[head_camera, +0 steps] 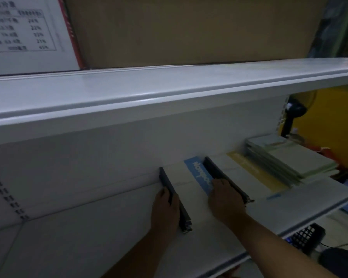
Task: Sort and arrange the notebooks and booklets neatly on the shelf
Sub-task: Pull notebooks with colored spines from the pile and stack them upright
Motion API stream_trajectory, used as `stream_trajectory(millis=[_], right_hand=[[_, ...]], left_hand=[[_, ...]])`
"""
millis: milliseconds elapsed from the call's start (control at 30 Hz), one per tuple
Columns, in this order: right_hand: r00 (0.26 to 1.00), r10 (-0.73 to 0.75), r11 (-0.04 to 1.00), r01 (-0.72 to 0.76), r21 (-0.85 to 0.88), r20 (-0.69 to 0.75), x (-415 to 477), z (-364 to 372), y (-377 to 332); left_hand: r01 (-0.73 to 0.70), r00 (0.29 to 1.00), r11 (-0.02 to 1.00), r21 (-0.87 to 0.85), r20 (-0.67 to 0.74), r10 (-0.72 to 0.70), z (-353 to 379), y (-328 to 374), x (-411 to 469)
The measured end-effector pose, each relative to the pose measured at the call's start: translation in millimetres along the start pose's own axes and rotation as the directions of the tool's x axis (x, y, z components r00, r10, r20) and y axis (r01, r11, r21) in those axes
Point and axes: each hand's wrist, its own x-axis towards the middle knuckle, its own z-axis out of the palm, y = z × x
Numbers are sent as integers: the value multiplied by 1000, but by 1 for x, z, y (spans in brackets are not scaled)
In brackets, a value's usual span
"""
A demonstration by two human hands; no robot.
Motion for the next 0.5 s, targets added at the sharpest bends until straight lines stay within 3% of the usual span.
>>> stream_trajectory(millis=[133, 200, 267, 333, 433, 500], right_hand=[[999, -44, 998, 44, -42, -17, -1, 4, 1], [996, -74, 981, 65, -181, -45, -2, 1, -2], [990, -132, 939, 106, -328, -57, -3, -2, -5], [991, -135, 924, 123, -362, -9, -7, -7, -9], [993, -113, 913, 121, -390, 42, -13, -18, -19], [995, -91, 851, 99, -515, 41, -18, -27, -36]], left_hand=[[-9, 999, 1000, 4, -34, 9, 3, -8, -2], [5, 1000, 1000, -11, -24, -5, 0, -5, -4], [69, 996, 996, -64, 51, -66, -7, -1, -3], [104, 982, 990, -91, 167, -88, -20, 3, -1], [-2, 973, 995, 96, 229, -20, -67, 11, -5], [-151, 975, 940, 306, 202, 91, -112, 5, -11]])
